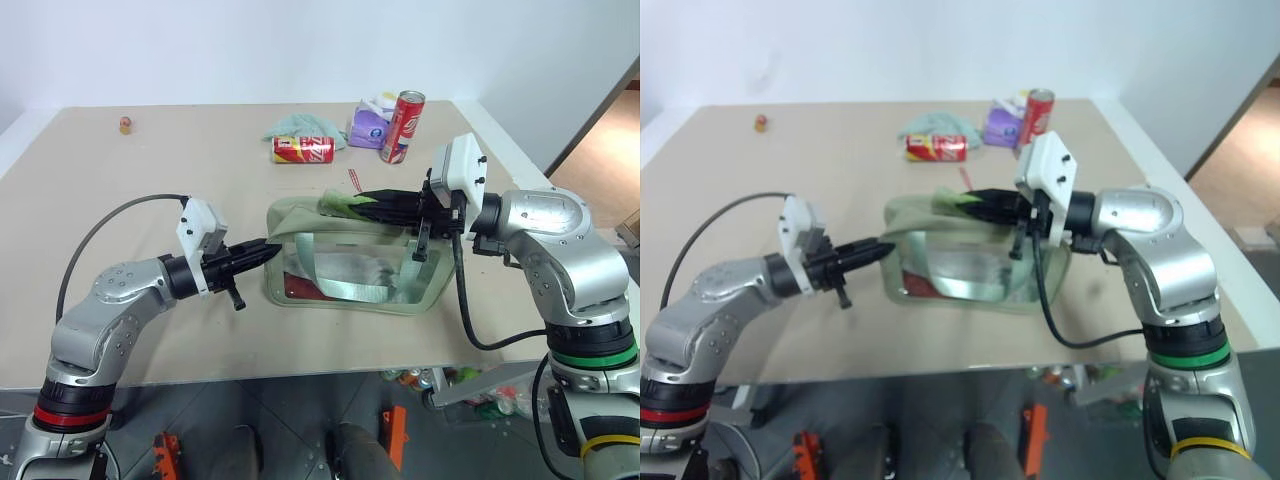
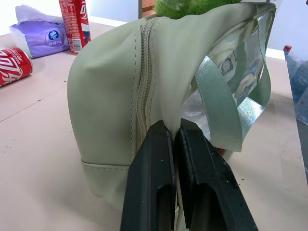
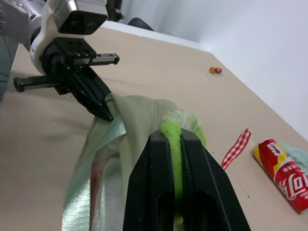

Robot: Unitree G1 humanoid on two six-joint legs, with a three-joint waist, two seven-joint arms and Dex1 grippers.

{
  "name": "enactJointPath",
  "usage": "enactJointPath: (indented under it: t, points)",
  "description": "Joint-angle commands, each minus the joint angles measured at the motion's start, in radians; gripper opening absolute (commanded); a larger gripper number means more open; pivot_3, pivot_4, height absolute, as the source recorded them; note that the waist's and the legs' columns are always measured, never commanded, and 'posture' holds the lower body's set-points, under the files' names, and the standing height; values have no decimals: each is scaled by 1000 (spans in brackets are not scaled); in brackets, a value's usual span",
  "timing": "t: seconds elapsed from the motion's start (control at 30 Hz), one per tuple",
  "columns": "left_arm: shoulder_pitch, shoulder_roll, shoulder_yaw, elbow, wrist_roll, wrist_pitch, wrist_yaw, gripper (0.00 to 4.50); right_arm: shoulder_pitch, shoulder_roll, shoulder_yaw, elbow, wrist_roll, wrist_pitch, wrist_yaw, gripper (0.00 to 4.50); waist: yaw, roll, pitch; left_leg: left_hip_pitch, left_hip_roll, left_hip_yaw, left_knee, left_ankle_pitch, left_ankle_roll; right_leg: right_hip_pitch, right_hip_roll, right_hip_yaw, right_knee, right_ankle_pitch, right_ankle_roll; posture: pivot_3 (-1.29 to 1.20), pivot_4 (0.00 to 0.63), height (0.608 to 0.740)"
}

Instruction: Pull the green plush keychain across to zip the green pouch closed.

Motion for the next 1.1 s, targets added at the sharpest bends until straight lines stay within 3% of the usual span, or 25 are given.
enactJointPath:
  t: [0.03,0.53,1.1]
  points:
    - [-17,3,16,-5,9,-18,11,0,-10,-13,-38,-23,-6,-44,-4,22,0,0,0,0,0,0,0,0,0,0,0,0,0,0,0,0,150,740]
    - [-123,-78,34,66,112,-111,161,0,-158,-62,-92,205,-130,-291,-23,22,0,0,0,-1,0,1,-1,0,0,-1,0,0,0,-1,-1,0,150,740]
    - [-109,-104,56,126,178,-140,254,0,-121,-154,-172,310,-189,-363,-91,22,0,0,0,-1,-1,1,0,-1,0,-1,-1,0,0,0,0,0,150,740]
